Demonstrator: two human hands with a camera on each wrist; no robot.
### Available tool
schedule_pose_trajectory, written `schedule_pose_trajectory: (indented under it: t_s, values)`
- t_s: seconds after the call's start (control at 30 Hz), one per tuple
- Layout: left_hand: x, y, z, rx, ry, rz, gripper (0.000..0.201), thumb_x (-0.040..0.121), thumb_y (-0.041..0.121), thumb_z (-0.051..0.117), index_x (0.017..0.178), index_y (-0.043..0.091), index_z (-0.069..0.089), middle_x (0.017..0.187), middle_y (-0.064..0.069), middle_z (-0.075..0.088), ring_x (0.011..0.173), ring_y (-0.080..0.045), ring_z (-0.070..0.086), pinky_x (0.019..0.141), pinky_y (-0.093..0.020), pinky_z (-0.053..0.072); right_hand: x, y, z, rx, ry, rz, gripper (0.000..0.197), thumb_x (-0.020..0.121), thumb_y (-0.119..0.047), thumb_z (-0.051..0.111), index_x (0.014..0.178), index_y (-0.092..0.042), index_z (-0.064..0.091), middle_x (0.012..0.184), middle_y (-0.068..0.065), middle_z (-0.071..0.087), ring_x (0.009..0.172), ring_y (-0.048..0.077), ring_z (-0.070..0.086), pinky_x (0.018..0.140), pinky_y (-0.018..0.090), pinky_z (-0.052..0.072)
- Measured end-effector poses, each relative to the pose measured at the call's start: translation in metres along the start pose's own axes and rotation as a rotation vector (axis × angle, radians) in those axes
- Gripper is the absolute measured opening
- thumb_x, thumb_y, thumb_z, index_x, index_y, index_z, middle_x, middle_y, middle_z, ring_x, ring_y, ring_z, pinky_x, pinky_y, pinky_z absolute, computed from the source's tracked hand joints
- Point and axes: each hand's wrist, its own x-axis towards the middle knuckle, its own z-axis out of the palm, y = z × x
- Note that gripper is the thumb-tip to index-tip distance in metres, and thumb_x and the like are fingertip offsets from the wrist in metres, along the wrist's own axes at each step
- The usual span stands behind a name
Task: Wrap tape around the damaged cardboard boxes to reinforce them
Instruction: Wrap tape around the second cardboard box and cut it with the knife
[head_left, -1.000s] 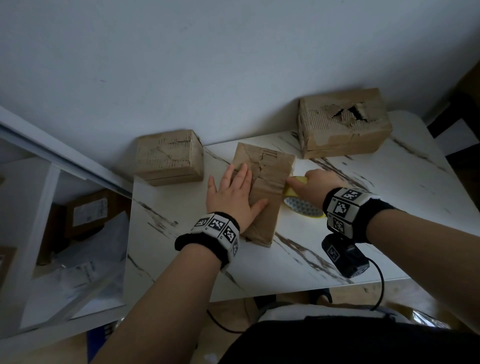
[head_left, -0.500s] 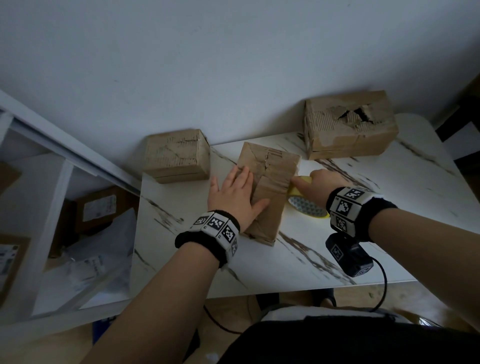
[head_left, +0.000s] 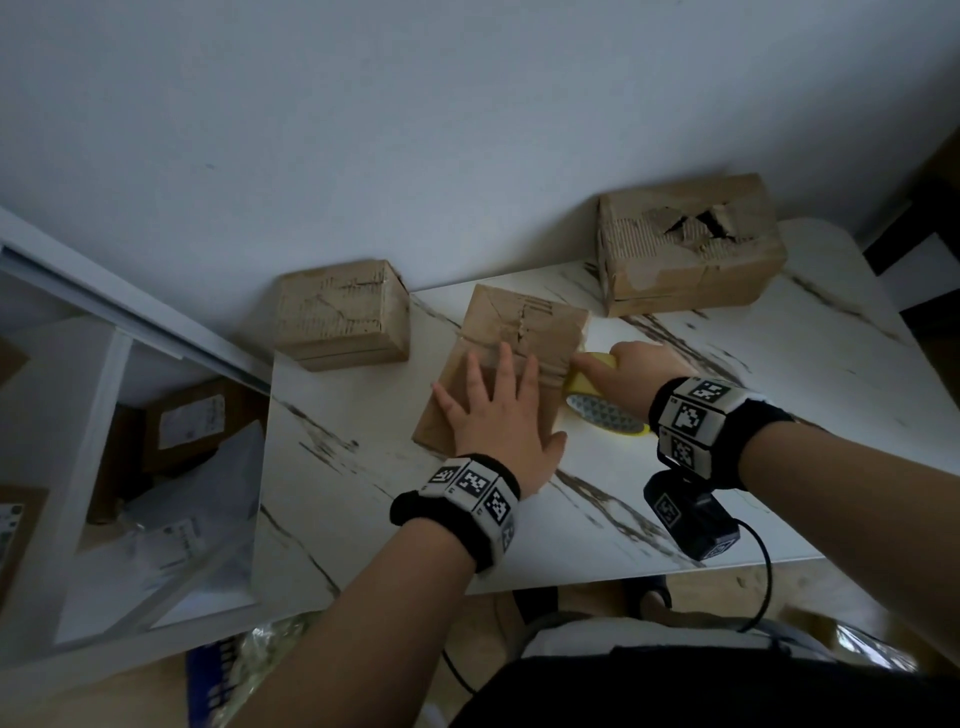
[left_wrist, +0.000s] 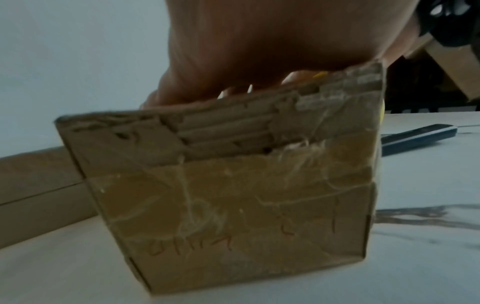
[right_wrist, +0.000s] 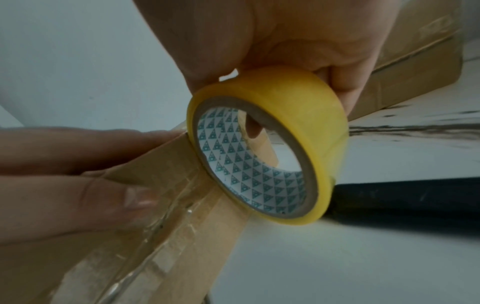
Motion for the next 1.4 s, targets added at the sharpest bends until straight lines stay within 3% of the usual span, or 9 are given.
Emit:
schedule_pose_trajectory:
  t_s: [0.1,0.27,0.47,0.7,0.9,1.17,1.27,1.33,1.4]
  values:
    - [0.003,-0.009,-0.003,-0.001,-0.001,0.026,0.086,0.087,0.061,0.041,0.150,0.028,-0.007,0.158,0.001,-0.017,0.143,-0.035,-0.015,0.108,-0.070,-0.006,-0.004,0.000,-0.001,0.098,-0.020,-0.024,0.054,0.091,-0.063,0.035,0.086,-0.012,0.051,0.070,0.001,0.048,0.076,0.023,0.051,0.060,0.028,0.035]
    - [0.002,-0.044,-0.010,-0.035,0.055,0.057,0.083,0.077,0.053,0.058,0.144,0.037,0.012,0.158,0.009,-0.010,0.144,-0.030,-0.012,0.112,-0.063,-0.001,-0.017,-0.005,0.013,0.256,-0.171,-0.126,0.031,0.091,-0.042,0.050,0.103,-0.013,0.053,0.095,0.005,0.055,0.088,0.022,0.053,0.073,0.029,0.040]
    - [0.004,-0.053,-0.014,-0.025,-0.051,-0.119,0.091,0.067,0.070,0.062,0.137,0.048,0.008,0.153,-0.013,-0.028,0.140,-0.045,-0.017,0.111,-0.065,0.003,-0.019,-0.010,0.018,0.329,-0.190,-0.139,0.029,0.092,-0.038,0.052,0.102,-0.011,0.052,0.095,0.006,0.054,0.088,0.022,0.051,0.074,0.029,0.039]
    - [0.007,-0.058,-0.017,-0.005,-0.039,-0.094,0.085,0.068,0.062,0.065,0.135,0.046,0.014,0.155,-0.012,-0.018,0.140,-0.045,-0.001,0.110,-0.063,0.011,-0.020,-0.005,0.023,0.361,-0.188,-0.173,0.030,0.091,-0.046,0.051,0.098,-0.017,0.052,0.096,0.005,0.059,0.089,0.021,0.057,0.074,0.030,0.042]
    - [0.008,-0.060,-0.020,0.009,-0.040,-0.077,0.087,0.066,0.060,0.068,0.134,0.046,0.017,0.155,-0.011,-0.018,0.139,-0.046,0.003,0.109,-0.063,0.015,-0.020,-0.013,0.021,0.251,-0.136,-0.148,0.053,0.087,-0.058,0.049,0.108,-0.010,0.059,0.098,0.006,0.062,0.093,0.023,0.060,0.078,0.033,0.049]
    - [0.004,-0.065,-0.023,-0.033,-0.048,-0.026,0.084,0.065,0.060,0.068,0.133,0.047,0.019,0.156,-0.009,-0.015,0.140,-0.044,0.003,0.109,-0.063,0.014,-0.021,-0.015,0.032,0.130,-0.196,-0.035,0.070,0.087,-0.065,0.043,0.128,-0.009,0.049,0.125,0.009,0.056,0.113,0.026,0.053,0.088,0.034,0.044]
    - [0.007,-0.073,-0.030,-0.078,-0.054,-0.031,0.083,0.064,0.055,0.072,0.130,0.048,0.022,0.157,-0.008,-0.009,0.140,-0.041,0.006,0.110,-0.062,0.015,-0.020,-0.014,0.032,0.249,-0.227,-0.048,0.064,0.086,-0.063,0.046,0.122,-0.011,0.053,0.113,0.007,0.061,0.103,0.022,0.058,0.087,0.034,0.047]
    - [0.010,-0.080,-0.039,-0.138,-0.066,-0.034,0.084,0.059,0.055,0.074,0.126,0.048,0.024,0.156,-0.007,0.003,0.139,-0.039,0.015,0.108,-0.060,0.022,-0.025,-0.014,0.031,0.446,-0.207,-0.077,0.044,0.090,-0.052,0.050,0.104,-0.011,0.058,0.085,0.002,0.063,0.078,0.014,0.060,0.069,0.025,0.047]
    - [0.013,-0.087,-0.049,-0.209,-0.061,-0.027,0.088,0.045,0.062,0.069,0.121,0.045,0.028,0.145,-0.005,0.028,0.129,-0.036,0.034,0.102,-0.058,0.034,-0.030,-0.015,0.028,0.626,-0.159,-0.095,0.028,0.092,-0.036,0.054,0.094,-0.009,0.059,0.071,0.000,0.058,0.063,0.009,0.055,0.057,0.021,0.040]
